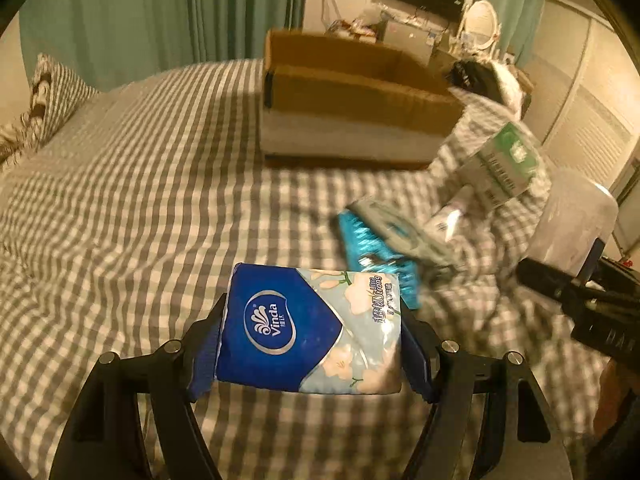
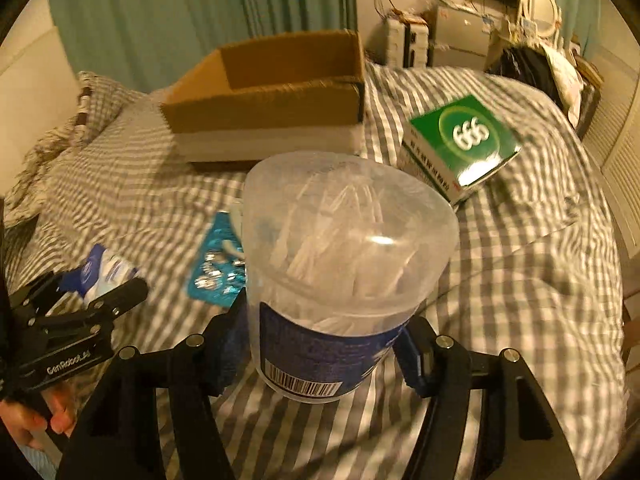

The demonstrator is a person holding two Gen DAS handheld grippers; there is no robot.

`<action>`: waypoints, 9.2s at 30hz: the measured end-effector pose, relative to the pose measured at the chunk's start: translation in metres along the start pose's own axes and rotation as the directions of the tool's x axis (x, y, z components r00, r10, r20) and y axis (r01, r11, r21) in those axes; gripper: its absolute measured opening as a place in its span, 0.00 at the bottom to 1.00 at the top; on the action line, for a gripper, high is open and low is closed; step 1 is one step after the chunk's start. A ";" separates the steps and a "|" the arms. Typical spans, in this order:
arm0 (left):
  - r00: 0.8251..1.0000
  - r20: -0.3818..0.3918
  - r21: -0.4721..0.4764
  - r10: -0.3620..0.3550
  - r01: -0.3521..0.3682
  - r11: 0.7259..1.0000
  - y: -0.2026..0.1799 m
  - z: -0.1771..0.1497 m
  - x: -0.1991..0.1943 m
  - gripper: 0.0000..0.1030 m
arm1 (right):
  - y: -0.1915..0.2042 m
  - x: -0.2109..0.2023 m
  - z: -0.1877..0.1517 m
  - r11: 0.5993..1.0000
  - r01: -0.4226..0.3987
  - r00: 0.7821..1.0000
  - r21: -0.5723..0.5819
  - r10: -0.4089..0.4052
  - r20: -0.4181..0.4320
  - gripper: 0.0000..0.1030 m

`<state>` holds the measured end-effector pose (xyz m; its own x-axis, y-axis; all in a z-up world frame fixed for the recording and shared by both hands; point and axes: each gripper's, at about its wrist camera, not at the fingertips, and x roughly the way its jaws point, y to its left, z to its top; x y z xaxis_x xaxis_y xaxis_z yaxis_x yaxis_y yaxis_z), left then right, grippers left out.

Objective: Organize objects
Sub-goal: 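Carry the tissue pack and swab jar over the box and release both, then move both tools back to the remaining items, then grasp the teal blister pack with the left tool while the right tool grasps the grey clip, then carry the blister pack and grey clip over the box and release both, then move both tools back to the last two items, then grasp the white ointment tube with the left tool while the right tool grasps the green medicine box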

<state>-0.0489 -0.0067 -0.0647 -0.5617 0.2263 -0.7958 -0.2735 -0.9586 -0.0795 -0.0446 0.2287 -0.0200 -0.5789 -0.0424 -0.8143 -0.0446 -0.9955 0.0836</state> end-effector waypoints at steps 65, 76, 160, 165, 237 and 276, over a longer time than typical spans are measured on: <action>0.955 0.271 0.026 0.124 -0.136 0.990 -0.021 0.256 -0.003 1.00 | -0.026 -0.031 0.239 0.994 -0.091 0.950 -0.053 0.102 0.294 0.84; 0.939 0.312 0.012 0.145 -0.157 0.988 -0.024 0.192 -0.105 1.00 | -0.021 -0.156 0.159 0.997 -0.037 0.943 -0.073 0.058 0.328 0.92; 0.997 -0.006 -0.022 0.076 -0.076 0.997 0.037 0.005 0.045 0.66 | 0.050 0.091 0.010 0.956 -0.110 0.994 -0.274 0.099 -0.055 0.63; 0.997 0.016 -0.020 0.078 -0.077 0.997 0.030 0.005 0.019 0.66 | 0.043 0.056 0.008 0.961 -0.141 0.990 -0.239 0.141 -0.018 0.63; 0.953 0.298 -0.069 0.055 -0.036 0.997 -0.059 0.185 -0.057 1.00 | -0.067 -0.123 0.155 0.984 0.033 0.949 -0.177 0.025 0.314 1.00; 0.996 0.018 0.123 -0.082 0.080 0.989 -0.115 0.071 0.121 0.23 | -0.129 0.013 0.041 0.971 0.169 0.975 0.169 -0.190 0.113 1.00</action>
<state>-0.1408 0.1433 -0.1095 -0.5513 0.3076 -0.7755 -0.4112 -0.9090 -0.0682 -0.0801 0.3597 -0.0175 -0.6481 0.1569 -0.7452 -0.2785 -0.9596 0.0401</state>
